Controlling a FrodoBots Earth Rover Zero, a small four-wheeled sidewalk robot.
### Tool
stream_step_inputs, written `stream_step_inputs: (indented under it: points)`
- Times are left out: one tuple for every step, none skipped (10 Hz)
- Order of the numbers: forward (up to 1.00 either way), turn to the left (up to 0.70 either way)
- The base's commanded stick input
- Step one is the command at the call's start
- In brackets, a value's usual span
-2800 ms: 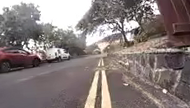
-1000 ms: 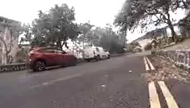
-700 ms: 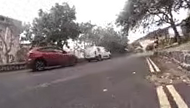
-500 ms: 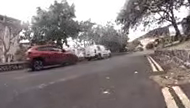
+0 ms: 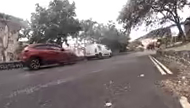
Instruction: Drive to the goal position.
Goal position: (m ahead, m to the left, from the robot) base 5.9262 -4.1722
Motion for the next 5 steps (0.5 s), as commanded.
stream_step_inputs:
  points:
    - [0.70, -0.23]
    - [0.70, -0.34]
    - [0.70, -0.20]
    - [0.70, -0.07]
    - [0.70, -0.02]
